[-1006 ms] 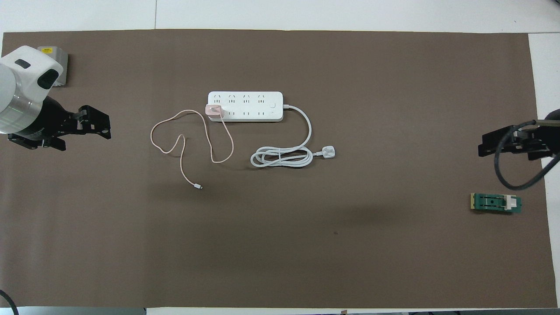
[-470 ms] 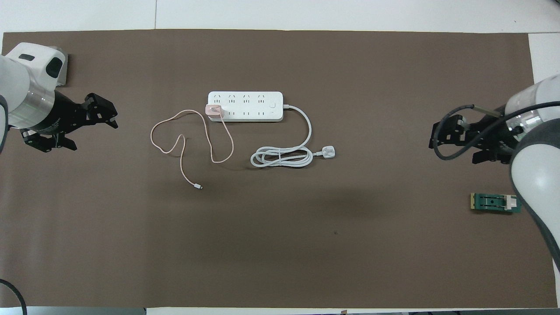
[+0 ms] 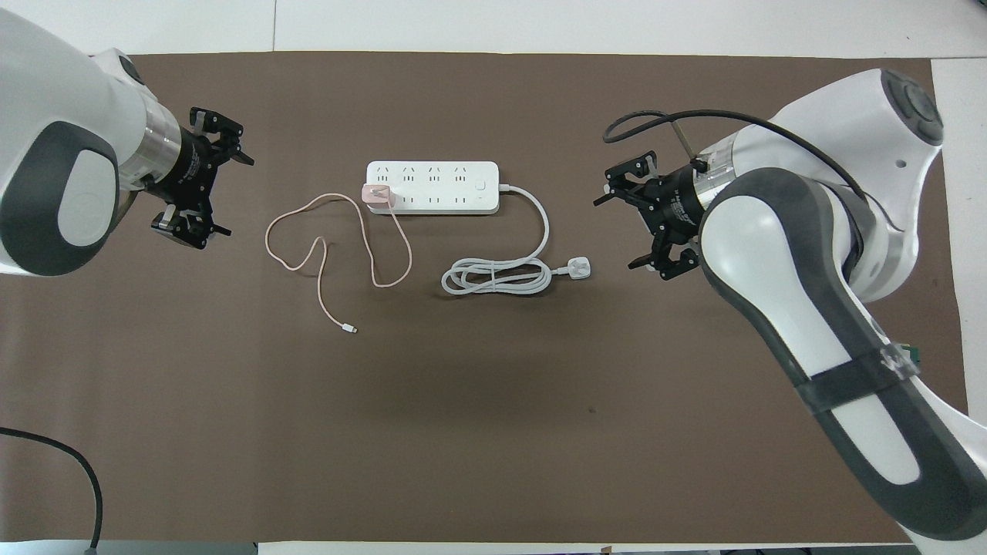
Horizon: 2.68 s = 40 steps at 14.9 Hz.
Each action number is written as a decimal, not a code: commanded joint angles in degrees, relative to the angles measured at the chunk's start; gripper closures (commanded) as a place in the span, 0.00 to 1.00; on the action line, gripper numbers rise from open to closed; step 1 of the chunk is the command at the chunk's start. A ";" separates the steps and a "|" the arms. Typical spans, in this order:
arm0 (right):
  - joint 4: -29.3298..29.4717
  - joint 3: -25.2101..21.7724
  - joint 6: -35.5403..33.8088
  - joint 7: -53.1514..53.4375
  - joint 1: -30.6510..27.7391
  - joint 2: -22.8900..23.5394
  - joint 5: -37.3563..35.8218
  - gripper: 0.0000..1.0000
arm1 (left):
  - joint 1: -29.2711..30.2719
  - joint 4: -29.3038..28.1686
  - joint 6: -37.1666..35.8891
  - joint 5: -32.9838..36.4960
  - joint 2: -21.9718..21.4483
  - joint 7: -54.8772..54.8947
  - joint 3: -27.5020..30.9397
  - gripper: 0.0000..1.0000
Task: Unplug charger and place it aside
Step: 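Reach the left gripper to the pink charger while the right gripper reaches the strip, then grasp the pink charger with the left gripper while the right gripper holds the strip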
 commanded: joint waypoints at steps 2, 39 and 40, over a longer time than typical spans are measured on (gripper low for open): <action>10.60 0.05 3.02 9.58 2.55 11.59 9.49 0.00 | -4.63 2.02 3.43 -0.55 4.48 -10.71 0.70 0.00; 38.74 1.28 1.37 6.17 4.66 42.20 24.81 0.00 | -11.67 6.06 11.78 8.33 17.85 -24.01 1.14 1.00; 38.92 1.28 -0.73 6.17 3.62 42.20 24.72 0.00 | -11.67 6.06 11.78 8.33 17.85 -24.18 1.05 1.00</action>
